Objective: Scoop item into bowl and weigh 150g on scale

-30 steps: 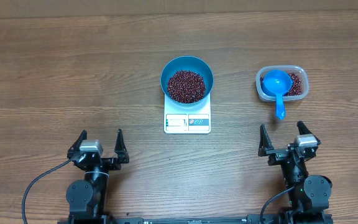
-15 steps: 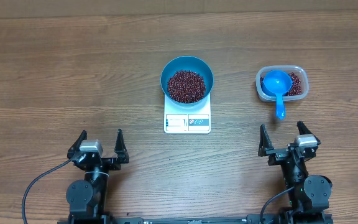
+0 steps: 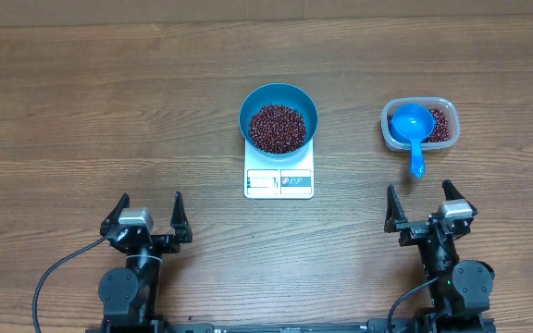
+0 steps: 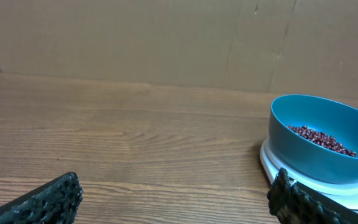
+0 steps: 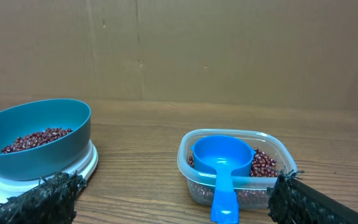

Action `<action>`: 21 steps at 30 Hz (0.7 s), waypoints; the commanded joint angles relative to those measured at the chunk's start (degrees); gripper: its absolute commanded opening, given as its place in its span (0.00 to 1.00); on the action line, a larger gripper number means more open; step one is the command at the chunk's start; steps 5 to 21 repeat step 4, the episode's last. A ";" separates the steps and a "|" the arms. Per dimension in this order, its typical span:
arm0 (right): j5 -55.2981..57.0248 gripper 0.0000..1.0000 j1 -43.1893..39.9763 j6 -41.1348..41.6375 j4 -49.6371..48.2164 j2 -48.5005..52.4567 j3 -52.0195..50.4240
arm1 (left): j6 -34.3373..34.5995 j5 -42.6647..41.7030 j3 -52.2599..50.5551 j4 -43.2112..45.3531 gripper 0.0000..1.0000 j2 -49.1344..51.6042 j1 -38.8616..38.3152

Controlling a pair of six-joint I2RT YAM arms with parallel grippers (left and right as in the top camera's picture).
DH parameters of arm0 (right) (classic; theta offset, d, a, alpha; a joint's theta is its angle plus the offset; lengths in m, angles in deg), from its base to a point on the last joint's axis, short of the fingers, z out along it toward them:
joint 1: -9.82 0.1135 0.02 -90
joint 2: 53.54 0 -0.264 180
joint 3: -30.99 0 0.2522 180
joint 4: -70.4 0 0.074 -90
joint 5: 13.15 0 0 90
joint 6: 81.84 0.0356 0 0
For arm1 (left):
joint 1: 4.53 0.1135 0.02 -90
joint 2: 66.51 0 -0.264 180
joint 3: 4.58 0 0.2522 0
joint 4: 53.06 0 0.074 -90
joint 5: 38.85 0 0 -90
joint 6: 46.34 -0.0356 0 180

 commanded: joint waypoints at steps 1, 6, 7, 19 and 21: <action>-0.02 1.00 -0.11 -0.92 -0.46 -0.63 -0.59 | 0.42 0.35 -0.22 -0.11 1.00 -0.59 0.57; -0.02 1.00 -0.11 -0.92 -0.46 -0.63 -0.59 | 0.42 0.35 -0.22 -0.11 1.00 -0.59 0.57; -0.02 1.00 -0.11 -0.92 -0.46 -0.63 -0.59 | 0.42 0.35 -0.22 -0.11 1.00 -0.59 0.57; -0.02 1.00 -0.11 -0.92 -0.46 -0.63 -0.59 | 0.42 0.35 -0.22 -0.11 1.00 -0.59 0.57; -0.02 1.00 -0.11 -0.92 -0.46 -0.63 -0.59 | 0.42 0.35 -0.22 -0.11 1.00 -0.59 0.57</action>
